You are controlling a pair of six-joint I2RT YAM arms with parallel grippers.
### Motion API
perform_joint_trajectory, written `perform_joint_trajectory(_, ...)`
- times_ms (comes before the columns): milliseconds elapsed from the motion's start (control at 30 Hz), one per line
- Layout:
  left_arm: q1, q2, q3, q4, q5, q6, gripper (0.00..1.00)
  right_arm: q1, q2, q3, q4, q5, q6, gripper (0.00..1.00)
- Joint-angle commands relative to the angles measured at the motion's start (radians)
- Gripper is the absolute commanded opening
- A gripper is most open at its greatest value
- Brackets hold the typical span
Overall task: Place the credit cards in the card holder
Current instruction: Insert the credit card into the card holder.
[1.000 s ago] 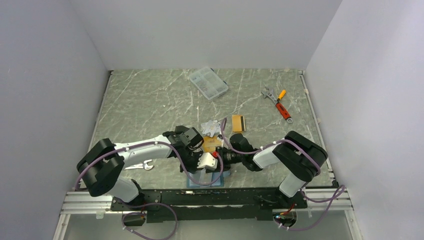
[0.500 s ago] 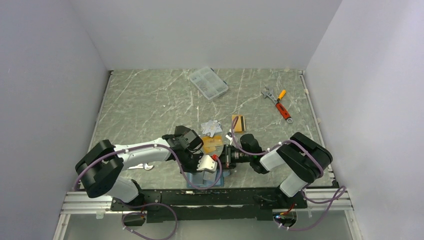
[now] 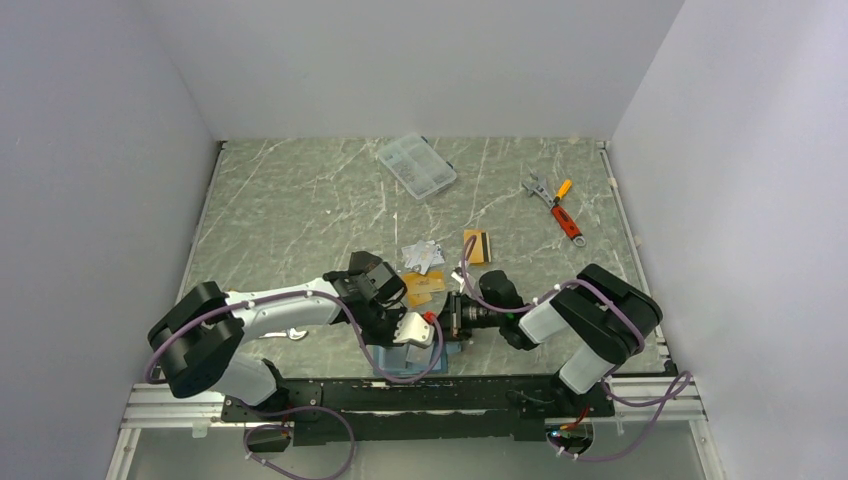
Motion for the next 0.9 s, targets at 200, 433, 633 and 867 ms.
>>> perform_joint_trajectory(200,-0.006,0.013,-0.049,-0.037,-0.067,0.025,0.00,0.038,-0.024,0.036,-0.069,0.062,-0.063,0.00)
perform_joint_trajectory(433,-0.005,0.014,-0.057,-0.031,-0.078,0.031,0.00,0.065,-0.012,0.033,-0.055,0.077,-0.050,0.00)
perform_joint_trajectory(633,-0.005,0.003,-0.054,-0.037,-0.081,0.037,0.00,0.085,0.022,0.042,-0.014,0.065,-0.030,0.00)
perform_joint_trajectory(867,-0.006,-0.016,-0.059,-0.039,-0.076,0.030,0.00,0.089,0.055,0.105,-0.118,0.067,-0.061,0.00)
